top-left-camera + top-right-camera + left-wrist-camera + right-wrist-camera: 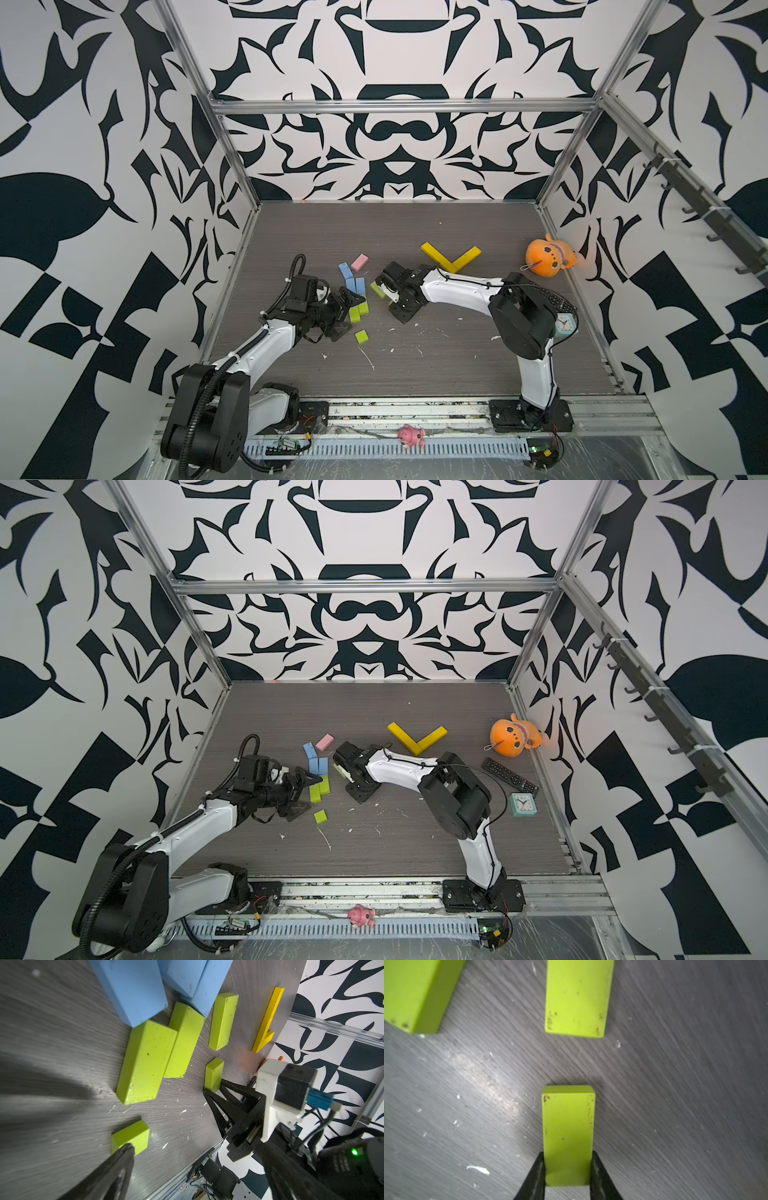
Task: Assemble the letter v with building blocks
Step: Assemble the building block at the center of the board.
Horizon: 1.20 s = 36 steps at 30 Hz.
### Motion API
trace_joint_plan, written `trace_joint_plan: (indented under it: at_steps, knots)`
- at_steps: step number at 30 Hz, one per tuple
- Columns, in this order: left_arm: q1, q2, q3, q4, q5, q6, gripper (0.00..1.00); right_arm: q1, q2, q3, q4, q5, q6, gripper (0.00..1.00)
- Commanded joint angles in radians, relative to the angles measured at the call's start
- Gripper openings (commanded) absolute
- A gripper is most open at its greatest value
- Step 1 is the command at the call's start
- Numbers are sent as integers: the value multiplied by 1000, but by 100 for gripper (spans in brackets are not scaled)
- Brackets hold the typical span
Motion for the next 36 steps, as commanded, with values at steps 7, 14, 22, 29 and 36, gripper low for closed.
trace_joint_plan:
  at_steps: [7, 14, 22, 29, 36]
  knots:
    - [-1, 7, -14, 19, -9, -17, 99, 3, 27, 51, 4, -11, 15, 30]
    - [-1, 2, -20, 19, -10, -18, 99, 3, 58, 86, -14, 0, 20, 30]
    - [-2, 0, -21, 13, -10, -17, 99, 3, 81, 103, -28, 2, 19, 30]
    - [-2, -9, -23, 5, -10, -16, 99, 1, 104, 124, -39, 2, 22, 29]
    - [-1, -17, -24, -6, -12, -14, 99, -4, 114, 130, -42, 7, 29, 30]
